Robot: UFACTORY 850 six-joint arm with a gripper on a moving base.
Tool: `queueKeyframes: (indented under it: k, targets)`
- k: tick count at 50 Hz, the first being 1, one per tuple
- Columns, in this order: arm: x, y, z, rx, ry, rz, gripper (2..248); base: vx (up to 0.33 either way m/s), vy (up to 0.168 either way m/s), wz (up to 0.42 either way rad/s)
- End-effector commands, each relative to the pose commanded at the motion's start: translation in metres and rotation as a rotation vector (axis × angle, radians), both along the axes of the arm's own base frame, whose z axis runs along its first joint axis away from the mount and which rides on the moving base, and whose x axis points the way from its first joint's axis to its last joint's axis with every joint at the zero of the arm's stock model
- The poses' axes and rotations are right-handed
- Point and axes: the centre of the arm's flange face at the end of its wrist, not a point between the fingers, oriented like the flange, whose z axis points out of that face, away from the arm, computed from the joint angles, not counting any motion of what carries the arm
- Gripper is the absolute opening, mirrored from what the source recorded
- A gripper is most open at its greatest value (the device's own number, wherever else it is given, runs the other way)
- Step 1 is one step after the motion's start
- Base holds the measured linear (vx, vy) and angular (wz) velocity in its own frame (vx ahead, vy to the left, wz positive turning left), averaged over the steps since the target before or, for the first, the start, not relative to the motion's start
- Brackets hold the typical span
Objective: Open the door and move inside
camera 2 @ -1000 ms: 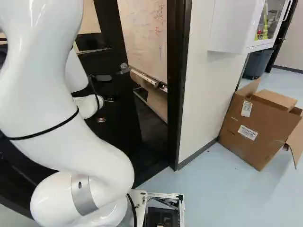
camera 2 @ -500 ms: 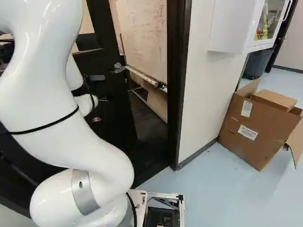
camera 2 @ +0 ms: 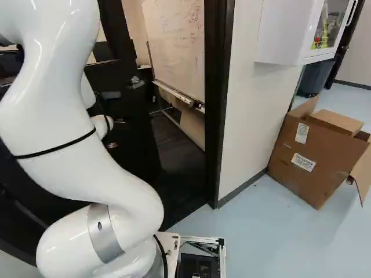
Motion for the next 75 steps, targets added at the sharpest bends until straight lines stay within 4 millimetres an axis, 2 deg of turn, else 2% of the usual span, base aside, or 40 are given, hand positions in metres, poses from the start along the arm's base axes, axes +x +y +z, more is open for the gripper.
queueKeyframes:
  k: [33, 75]
  targets:
    - [0.003, 0.049, -0.002, -0.004, -0.018, 0.102, 247, 0.000, 0.000, 0.000]
    - [-0.016, 0.098, -0.003, -0.015, -0.040, 0.239, 247, 0.000, 0.000, 0.000]
